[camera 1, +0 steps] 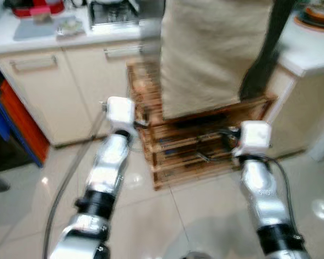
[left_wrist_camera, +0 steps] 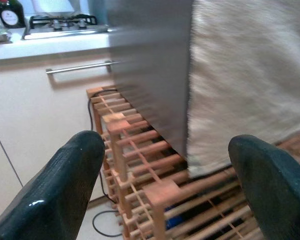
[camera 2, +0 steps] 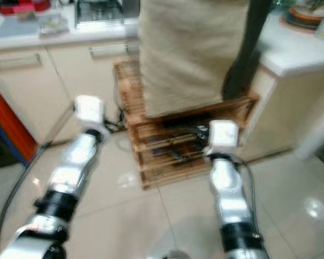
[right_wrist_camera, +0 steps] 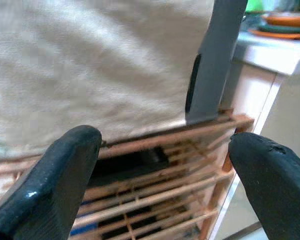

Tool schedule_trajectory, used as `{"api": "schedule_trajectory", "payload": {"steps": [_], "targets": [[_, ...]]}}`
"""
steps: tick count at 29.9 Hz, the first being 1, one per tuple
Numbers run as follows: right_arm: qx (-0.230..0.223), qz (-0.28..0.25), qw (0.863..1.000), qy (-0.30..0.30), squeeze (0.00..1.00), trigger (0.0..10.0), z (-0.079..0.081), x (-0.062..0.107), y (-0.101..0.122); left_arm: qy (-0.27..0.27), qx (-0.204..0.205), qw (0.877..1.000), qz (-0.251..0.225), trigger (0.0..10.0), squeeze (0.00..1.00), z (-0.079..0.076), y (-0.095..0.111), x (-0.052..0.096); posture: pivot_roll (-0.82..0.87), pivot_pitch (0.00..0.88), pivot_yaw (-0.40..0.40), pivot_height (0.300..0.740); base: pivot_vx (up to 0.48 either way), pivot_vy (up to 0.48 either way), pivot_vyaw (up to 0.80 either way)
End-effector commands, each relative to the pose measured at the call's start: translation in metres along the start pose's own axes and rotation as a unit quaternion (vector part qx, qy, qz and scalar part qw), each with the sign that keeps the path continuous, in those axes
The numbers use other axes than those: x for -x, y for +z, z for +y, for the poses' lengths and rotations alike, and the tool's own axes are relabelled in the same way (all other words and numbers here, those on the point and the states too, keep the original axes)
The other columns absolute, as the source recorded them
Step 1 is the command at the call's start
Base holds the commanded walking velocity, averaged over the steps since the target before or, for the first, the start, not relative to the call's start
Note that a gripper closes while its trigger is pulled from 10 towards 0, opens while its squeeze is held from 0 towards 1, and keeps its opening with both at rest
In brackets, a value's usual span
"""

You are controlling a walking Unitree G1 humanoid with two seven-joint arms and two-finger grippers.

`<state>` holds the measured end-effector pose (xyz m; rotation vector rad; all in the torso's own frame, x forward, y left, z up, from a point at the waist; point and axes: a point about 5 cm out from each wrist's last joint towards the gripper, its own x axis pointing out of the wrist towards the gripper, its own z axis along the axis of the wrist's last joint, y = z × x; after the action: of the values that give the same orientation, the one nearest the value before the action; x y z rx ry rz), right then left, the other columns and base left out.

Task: Restocking fridge

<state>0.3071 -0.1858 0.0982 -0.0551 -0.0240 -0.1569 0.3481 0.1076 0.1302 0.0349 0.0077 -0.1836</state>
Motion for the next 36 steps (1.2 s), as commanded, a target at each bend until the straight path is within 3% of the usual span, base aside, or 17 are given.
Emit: {"api": "schedule_trajectory", "payload": {"steps": [1, 10, 15, 29, 35, 36], "targets": [[-0.007, -0.017, 1.000, 0.002, 1.00, 10.0, 0.006, -0.004, 0.009, 0.018, -0.011, 1.000, -0.005, 10.0, 0.00, 0.013, 0.004, -0.001, -0.13, 0.000, 0.021, 0.740, 0.409, 0.251, 0.00], [-0.013, 0.003, 0.999, -0.036, 1.00, 10.0, -0.008, -0.011, 0.005, 0.003, -0.012, 1.000, -0.017, 10.0, 0.00, 0.012, 0.007, -0.003, -0.13, 0.000, 0.030, 0.740, 0.210, 0.372, -0.31], [-0.011, 0.005, 0.999, -0.037, 1.00, 10.0, -0.009, -0.012, 0.004, -0.007, -0.027, 0.999, -0.031, 10.0, 0.00, 0.007, 0.012, -0.006, -0.14, 0.000, 0.022, 0.740, 0.000, 0.478, -0.72], [0.002, 0.005, 0.999, -0.034, 1.00, 10.0, -0.009, -0.014, 0.004, -0.012, -0.011, 1.000, -0.025, 10.0, 0.00, 0.001, 0.006, -0.004, -0.14, 0.000, 0.006, 0.740, 0.000, 0.474, -0.73], [0.008, 0.000, 0.999, -0.045, 1.00, 10.0, -0.010, -0.013, 0.005, -0.015, -0.015, 0.999, -0.032, 10.0, 0.00, -0.002, 0.007, -0.004, -0.14, 0.000, 0.011, 0.740, 0.000, 0.000, -0.49], [0.008, -0.001, 0.999, -0.045, 0.83, 10.0, -0.010, -0.013, 0.005, -0.020, -0.016, 0.999, -0.034, 10.0, 0.00, -0.005, 0.008, -0.004, -0.14, 0.000, 0.011, 0.740, 0.000, 0.000, 0.00]]}}
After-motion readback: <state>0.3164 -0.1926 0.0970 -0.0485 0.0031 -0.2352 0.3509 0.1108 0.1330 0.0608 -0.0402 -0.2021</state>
